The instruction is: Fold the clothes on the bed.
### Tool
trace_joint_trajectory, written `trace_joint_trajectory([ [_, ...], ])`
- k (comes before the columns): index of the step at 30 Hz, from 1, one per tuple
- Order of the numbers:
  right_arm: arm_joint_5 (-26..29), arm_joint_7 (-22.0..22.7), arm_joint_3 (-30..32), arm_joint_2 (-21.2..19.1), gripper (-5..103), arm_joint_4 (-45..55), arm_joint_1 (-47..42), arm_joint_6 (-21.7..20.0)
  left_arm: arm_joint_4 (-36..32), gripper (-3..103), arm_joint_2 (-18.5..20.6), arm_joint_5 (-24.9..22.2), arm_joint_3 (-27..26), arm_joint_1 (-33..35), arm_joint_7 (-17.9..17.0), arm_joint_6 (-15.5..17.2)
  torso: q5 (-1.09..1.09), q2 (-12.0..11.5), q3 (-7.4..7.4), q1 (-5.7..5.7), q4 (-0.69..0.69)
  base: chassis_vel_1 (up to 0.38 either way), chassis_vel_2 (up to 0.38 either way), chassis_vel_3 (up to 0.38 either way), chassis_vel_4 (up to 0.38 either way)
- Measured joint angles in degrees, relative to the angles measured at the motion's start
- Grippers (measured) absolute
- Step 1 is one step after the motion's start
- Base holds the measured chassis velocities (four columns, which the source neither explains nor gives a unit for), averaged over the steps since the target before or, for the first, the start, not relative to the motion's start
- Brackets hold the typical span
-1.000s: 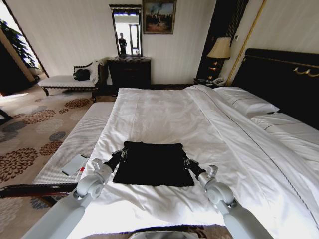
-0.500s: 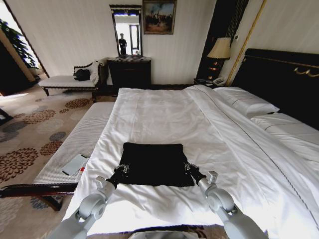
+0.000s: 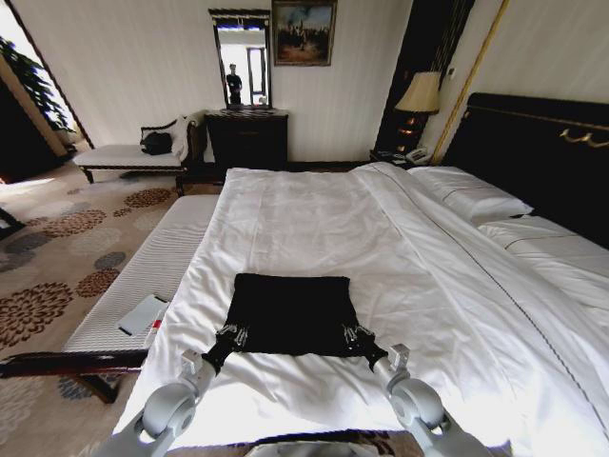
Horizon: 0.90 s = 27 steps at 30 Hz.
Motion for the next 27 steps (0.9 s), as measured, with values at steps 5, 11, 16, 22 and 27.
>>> trace_joint_trajectory([
  [5, -0.3, 0.2, 0.8, -0.7, 44, 2.5, -1.8, 0.0, -0.9, 45, 0.6, 1.4, -1.7, 1.8, 0.0, -0.5, 0.01, 0.0, 0.0, 0.0, -0.01, 0.0, 0.0, 0.0, 0.0],
  [11, -0.3, 0.3, 2.7, 0.3, 66, 5.8, -4.5, 0.0, -2.3, 68, 0.5, 1.0, -5.1, 4.4, 0.1, -1.1, 0.0, 0.0, 0.0, 0.0, 0.0, 0.0, 0.0, 0.0, 0.0],
  [16, 3.0, 1.8, 5.9, 0.1, 88, 9.3, -5.5, -0.7, -1.6, 89, -0.4, -6.0, -8.6, 0.7, 0.0, 0.4, 0.0, 0.0, 0.0, 0.0, 0.0, 0.0, 0.0, 0.0, 0.0],
  [22, 8.6, 3.6, 9.4, -1.7, 99, 10.7, -4.0, -2.5, 1.5, 99, 1.0, -15.2, -7.8, -7.9, -0.1, 5.1, 0.01, 0.0, 0.0, 0.0, 0.01, 0.0, 0.0, 0.0, 0.0],
  [27, 11.3, 4.3, 12.7, -3.5, 100, 11.4, -4.0, -3.3, 10.2, 100, 1.7, -21.9, -3.2, -20.4, 0.0, 8.2, 0.01, 0.0, 0.01, 0.01, -0.03, 0.0, 0.0, 0.0, 0.0],
])
